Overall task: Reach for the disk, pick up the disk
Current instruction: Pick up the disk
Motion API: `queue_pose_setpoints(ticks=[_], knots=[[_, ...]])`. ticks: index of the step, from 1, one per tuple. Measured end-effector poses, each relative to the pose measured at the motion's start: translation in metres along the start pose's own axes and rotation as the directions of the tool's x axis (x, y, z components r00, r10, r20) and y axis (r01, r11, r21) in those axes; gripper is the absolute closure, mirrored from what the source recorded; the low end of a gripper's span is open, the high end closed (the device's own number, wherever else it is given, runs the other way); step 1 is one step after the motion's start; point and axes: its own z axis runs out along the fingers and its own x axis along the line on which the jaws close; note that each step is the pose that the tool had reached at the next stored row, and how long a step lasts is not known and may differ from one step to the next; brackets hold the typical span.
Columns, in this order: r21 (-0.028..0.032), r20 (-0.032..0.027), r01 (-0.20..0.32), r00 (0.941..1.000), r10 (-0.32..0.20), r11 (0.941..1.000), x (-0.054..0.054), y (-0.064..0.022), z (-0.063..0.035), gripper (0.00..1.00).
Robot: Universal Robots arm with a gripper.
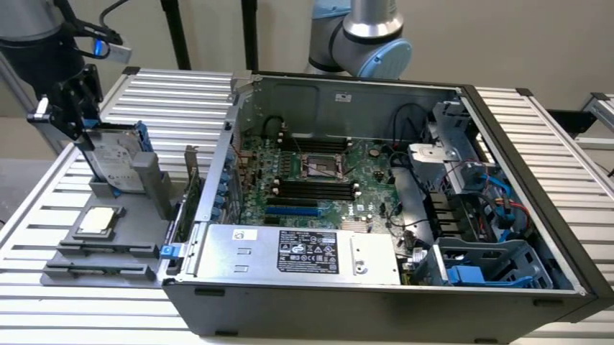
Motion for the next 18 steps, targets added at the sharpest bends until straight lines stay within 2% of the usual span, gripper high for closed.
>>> queue_pose_setpoints(ticks=[6,18], knots=[[0.0002,0.0041,0.0,1.0,0.0,1.0,0.0,0.0,0.0008,0.52],[0.0006,0.0055,-0.012,0.9999,0.012,0.9999,0.0001,0.0006,0.0018,0.52]])
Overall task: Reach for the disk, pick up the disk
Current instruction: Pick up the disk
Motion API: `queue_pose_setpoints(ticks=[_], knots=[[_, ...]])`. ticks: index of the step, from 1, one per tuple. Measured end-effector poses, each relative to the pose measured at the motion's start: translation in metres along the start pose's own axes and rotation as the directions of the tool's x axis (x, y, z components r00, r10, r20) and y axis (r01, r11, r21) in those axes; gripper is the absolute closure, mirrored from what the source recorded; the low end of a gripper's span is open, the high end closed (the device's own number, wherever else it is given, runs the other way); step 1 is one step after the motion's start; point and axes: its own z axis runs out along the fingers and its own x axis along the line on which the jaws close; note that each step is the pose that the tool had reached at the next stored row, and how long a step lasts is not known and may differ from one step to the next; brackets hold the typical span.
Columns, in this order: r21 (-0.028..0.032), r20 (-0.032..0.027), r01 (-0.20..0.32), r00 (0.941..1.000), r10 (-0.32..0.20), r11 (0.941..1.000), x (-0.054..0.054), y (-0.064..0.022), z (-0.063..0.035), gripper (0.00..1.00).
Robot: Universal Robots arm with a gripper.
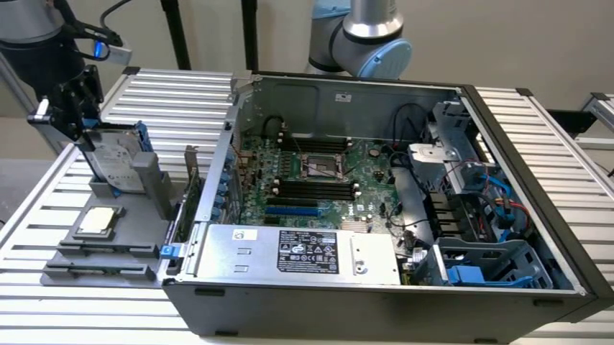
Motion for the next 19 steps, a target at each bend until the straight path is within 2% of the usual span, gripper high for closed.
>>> queue_pose_setpoints(ticks=[19], knots=[[0.0003,0.0002,-0.008,1.0,0.008,1.0,-0.0024,0.0008,0.0012,0.52]])
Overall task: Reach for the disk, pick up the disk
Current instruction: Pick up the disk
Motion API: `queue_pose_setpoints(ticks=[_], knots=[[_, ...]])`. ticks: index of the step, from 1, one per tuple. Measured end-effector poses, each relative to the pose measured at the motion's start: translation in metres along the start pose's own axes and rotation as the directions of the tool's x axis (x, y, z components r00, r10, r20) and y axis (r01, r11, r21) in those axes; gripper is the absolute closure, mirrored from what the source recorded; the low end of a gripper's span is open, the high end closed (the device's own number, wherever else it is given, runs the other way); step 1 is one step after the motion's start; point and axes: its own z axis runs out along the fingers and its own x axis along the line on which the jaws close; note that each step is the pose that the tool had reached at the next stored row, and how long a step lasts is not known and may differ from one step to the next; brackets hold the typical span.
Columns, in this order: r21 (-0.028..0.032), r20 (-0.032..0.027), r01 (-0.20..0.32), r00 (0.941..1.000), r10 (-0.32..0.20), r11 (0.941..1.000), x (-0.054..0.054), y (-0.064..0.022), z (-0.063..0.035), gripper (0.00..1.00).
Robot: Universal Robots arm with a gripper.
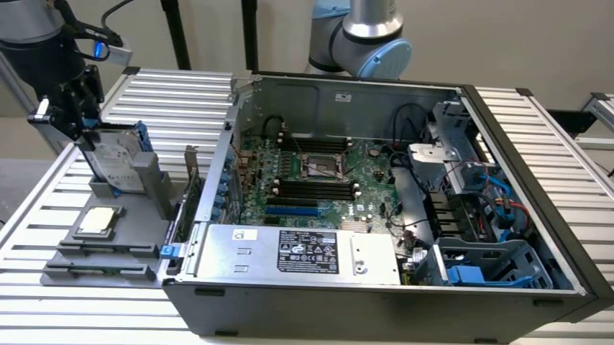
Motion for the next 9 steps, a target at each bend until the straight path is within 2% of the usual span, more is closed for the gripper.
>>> queue_pose_setpoints(ticks=[3,7,9], knots=[[0.0,0.0,0.0,1.0,0.0,1.0,-0.0005,0.0,0.0001,0.52],[0.0003,0.0,0.0,1.0,0.0,1.0,-0.0007,0.0,0.0,0.66],[0.0003,0.0,0.0,1.0,0.0,1.0,-0.0007,0.0,0.0,0.66]])
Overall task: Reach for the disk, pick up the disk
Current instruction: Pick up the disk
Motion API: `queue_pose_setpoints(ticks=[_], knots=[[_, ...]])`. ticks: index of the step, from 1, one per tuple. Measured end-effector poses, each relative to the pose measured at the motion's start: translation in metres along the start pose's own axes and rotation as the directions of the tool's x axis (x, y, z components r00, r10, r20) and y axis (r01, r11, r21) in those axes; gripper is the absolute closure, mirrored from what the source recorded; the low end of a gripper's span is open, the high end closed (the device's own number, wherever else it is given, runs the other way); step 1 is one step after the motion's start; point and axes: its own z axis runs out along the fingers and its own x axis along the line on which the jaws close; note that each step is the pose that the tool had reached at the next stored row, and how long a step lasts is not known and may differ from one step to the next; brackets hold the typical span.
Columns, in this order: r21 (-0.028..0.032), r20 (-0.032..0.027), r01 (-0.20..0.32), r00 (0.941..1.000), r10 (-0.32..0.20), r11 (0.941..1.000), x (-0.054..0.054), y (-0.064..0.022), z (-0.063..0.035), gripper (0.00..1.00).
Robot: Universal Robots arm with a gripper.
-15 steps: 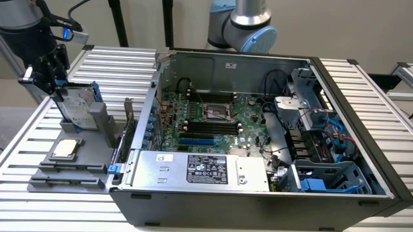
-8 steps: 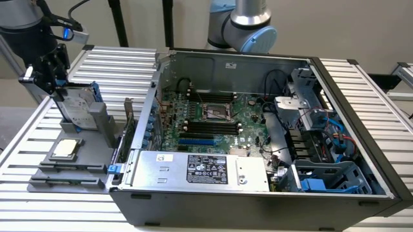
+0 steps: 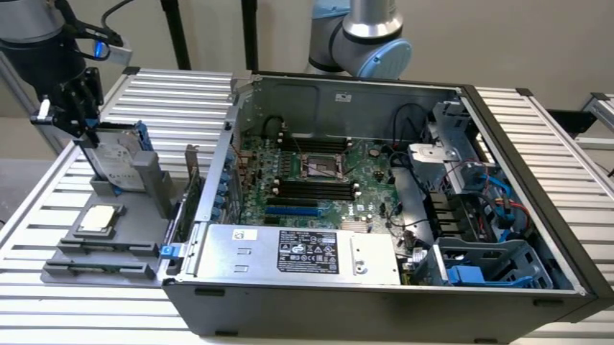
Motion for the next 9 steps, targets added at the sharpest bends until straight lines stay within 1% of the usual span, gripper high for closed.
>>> queue_pose_setpoints(ticks=[6,8,9], knots=[[0.0004,0.0001,0.0,1.0,0.0,1.0,0.0,0.0,0.0,0.67],[0.0021,-0.0001,0.0,1.0,0.0,1.0,0.0002,0.0,-0.0001,0.67],[0.004,0.0,0.0,1.0,0.0,1.0,0.0005,0.0,-0.0001,0.67]])
